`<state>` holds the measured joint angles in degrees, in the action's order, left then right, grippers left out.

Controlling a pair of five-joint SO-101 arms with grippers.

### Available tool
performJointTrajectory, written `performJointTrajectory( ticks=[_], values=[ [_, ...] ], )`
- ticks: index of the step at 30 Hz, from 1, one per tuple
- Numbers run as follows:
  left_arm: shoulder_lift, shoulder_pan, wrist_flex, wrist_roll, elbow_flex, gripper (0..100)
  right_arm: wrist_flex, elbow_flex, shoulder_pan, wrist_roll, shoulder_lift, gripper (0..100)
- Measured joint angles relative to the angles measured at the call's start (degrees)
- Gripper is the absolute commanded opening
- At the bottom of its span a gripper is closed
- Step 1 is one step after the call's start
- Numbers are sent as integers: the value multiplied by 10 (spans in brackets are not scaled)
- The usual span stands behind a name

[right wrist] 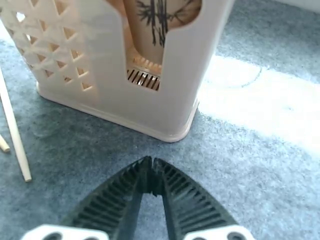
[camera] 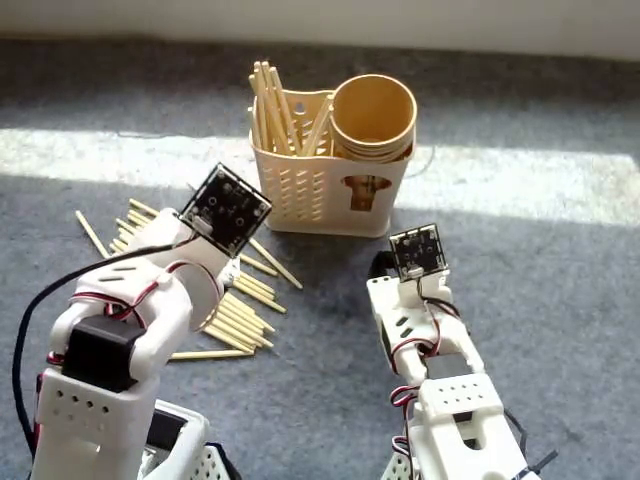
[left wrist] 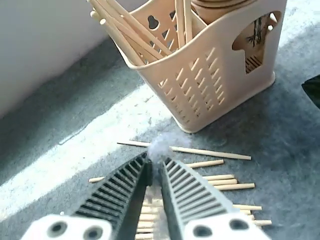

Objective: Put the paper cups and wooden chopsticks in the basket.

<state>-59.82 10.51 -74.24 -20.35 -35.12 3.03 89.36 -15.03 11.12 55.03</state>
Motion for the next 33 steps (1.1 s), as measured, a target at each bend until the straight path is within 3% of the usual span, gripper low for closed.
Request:
performJointTrajectory(
  ticks=[10,17,23,33],
  values=[
    [-2,1,-102,-135,-61,37,0,0,0,0,0,23],
    [-1,-46,-103,-207,-161,38,0,0,0,0,0,23],
    [-1,-47,-99,-273,-244,39,0,0,0,0,0,23],
    [-1,-47,-58,-301,-335,115,0,0,0,0,0,23]
  ],
)
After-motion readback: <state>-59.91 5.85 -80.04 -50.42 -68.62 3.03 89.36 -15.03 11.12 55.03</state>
